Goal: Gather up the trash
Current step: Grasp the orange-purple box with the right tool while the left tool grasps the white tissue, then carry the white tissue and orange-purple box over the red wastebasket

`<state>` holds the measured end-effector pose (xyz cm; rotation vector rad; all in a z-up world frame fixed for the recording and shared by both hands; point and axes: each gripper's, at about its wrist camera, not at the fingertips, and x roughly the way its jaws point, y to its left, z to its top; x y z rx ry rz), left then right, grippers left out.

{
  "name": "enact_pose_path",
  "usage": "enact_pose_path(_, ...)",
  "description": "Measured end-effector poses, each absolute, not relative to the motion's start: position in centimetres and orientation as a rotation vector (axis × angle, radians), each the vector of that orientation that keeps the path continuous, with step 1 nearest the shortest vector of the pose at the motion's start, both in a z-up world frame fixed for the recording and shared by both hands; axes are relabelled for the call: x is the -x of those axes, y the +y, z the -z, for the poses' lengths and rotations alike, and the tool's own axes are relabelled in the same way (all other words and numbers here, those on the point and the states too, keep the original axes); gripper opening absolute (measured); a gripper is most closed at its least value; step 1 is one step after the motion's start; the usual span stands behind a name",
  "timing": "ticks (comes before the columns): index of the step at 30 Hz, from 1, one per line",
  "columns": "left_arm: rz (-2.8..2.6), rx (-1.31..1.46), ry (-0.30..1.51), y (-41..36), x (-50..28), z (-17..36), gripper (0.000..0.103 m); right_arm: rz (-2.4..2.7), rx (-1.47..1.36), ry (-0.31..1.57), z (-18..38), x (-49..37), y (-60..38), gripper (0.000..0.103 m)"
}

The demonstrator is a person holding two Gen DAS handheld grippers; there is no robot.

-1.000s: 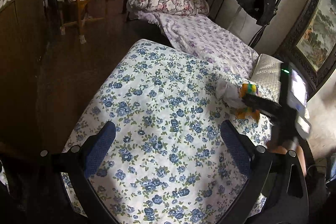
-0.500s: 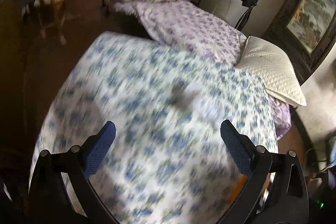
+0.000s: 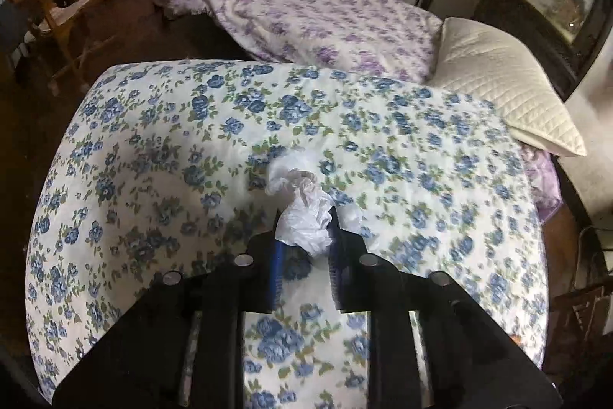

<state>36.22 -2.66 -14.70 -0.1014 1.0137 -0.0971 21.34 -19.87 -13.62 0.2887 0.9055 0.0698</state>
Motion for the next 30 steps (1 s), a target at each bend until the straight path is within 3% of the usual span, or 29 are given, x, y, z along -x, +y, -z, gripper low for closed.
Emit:
enact_pose_path(8, 0.058, 0.24, 0.986, 1.5, -28.8, 12.0, 0.018, -0.075, -0.299, 0.895, 13.1, -20.1, -20.2, 0.046)
enact_pose_path(16, 0.073, 0.171, 0.949, 1.6, -18.4, 10.9, 0.018, -0.127, -0.311, 0.874, 12.1, -16.5, -20.3, 0.045)
enact_pose_path(30, 0.156, 0.119, 0.958, -2.4, -14.3, 9.9, 0.018, -0.109, -0.331, 0.806, 9.7, -12.3, -23.9, 0.045)
